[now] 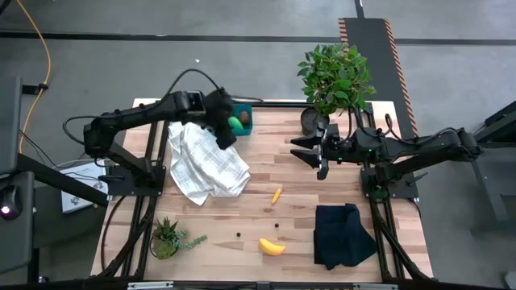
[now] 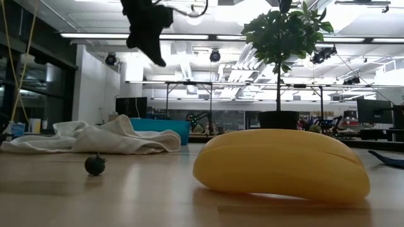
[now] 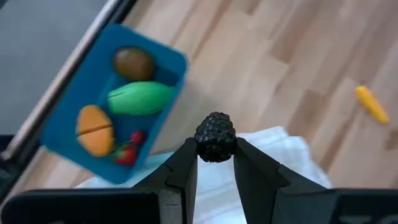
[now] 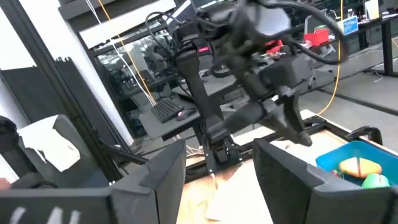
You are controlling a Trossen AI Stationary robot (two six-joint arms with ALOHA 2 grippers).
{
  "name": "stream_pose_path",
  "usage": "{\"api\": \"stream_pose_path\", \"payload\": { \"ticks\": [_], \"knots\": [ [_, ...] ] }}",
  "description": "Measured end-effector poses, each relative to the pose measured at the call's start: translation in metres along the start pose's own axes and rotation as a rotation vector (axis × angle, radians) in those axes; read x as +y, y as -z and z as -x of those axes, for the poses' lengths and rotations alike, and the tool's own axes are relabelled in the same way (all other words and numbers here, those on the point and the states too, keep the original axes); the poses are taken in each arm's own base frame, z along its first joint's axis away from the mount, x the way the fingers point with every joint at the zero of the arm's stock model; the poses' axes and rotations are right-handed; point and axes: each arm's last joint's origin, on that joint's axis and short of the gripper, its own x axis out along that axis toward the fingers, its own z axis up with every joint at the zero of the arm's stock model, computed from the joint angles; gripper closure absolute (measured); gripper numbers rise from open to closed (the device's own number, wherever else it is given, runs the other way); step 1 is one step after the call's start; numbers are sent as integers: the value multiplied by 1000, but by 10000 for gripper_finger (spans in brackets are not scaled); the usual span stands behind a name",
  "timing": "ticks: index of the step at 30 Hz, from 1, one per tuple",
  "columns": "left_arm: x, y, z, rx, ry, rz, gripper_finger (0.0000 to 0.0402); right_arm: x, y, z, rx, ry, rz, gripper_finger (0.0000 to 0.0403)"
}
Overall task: Pick and placing Produce into tupperware
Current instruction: Put the blackberry into the blue bin
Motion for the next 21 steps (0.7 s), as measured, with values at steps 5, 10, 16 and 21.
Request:
{"api": "stream_pose_path", "payload": {
  "ticks": [5, 10, 16, 21],
  "knots": [
    [33, -5, -2, -21, -47, 33, 319, -2, 0, 0, 3, 15, 3, 224],
    [67, -7, -3, -39, -66, 78, 319, -7, -1, -1, -6, 71, 5, 224],
    [97, -4, -24, -28, 3, 140, 319, -13, -3, -1, -22, 123, 7, 224],
    [106, 3, -56, 21, 47, 169, 319, -19, -5, -2, -34, 154, -12, 224]
  ]
}}
